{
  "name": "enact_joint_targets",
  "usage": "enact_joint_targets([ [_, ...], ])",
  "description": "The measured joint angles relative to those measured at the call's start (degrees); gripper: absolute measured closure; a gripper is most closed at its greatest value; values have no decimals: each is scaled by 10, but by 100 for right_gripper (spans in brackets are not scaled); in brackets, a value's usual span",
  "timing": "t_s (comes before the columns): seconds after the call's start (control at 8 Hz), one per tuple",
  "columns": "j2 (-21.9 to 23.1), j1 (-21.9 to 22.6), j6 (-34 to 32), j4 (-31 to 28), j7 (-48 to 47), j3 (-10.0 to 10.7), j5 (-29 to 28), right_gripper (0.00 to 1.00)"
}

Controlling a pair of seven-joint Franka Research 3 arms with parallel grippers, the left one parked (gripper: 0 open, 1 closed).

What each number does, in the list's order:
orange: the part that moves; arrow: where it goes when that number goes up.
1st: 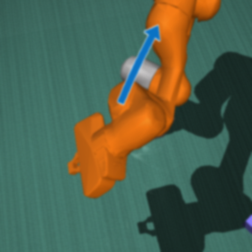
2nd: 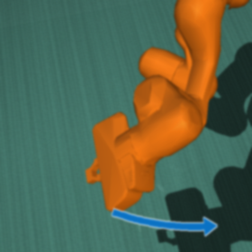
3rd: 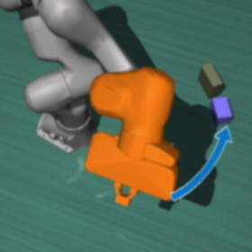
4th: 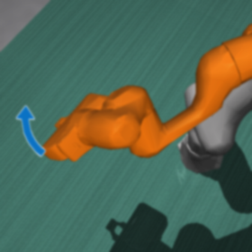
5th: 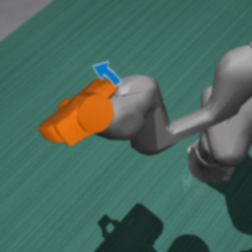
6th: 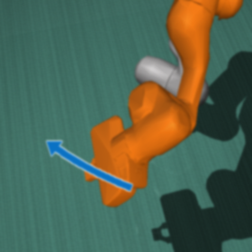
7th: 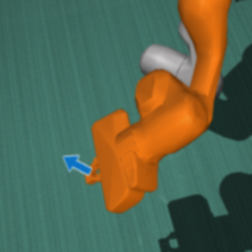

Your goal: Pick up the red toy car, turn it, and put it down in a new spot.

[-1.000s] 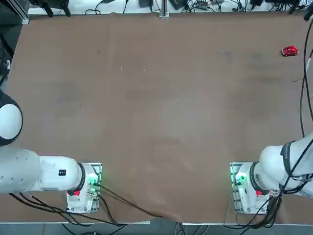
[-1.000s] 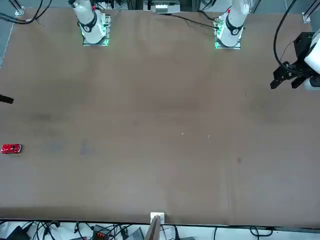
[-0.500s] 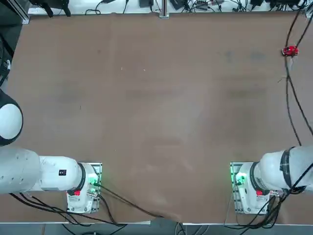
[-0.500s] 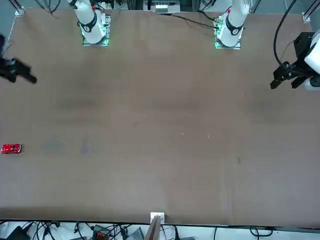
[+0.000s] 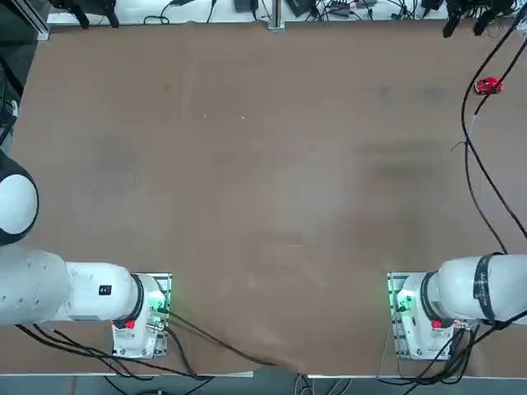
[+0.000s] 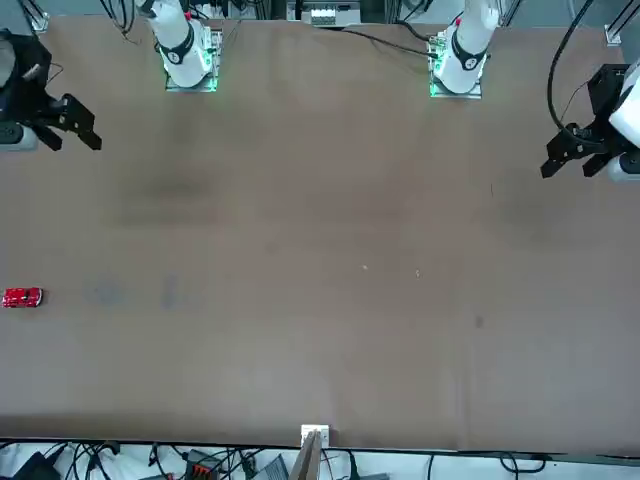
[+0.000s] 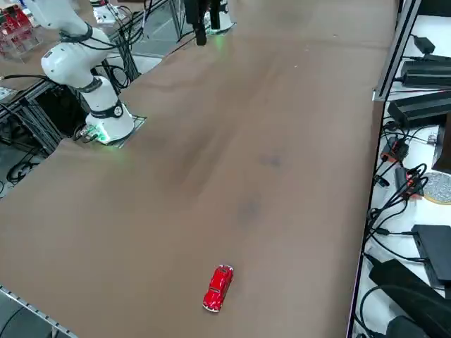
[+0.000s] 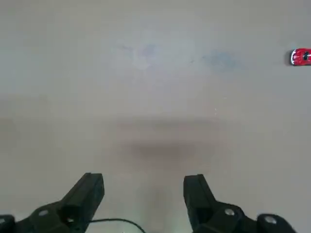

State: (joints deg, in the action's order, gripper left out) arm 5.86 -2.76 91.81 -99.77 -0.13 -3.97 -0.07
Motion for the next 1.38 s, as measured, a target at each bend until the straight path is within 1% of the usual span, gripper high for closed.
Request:
enact_joint_targets([
  [0.12, -1, 7, 7, -9, 0, 9, 0, 0],
  [0.25, -1, 19, 10, -12, 2, 23, -1, 0],
  [0.38, 0, 24, 11, -12, 2, 30, -1, 0],
  [0.75, -1, 24, 7, -9, 3, 33, -1, 0],
  [0.88, -4, 24, -7, 0, 4, 34, -1, 0],
  [1.12, -31, 25, -35, 38, 4, 34, -1, 0],
  [1.38, -50, 25, -39, 54, 4, 36, -1, 0],
])
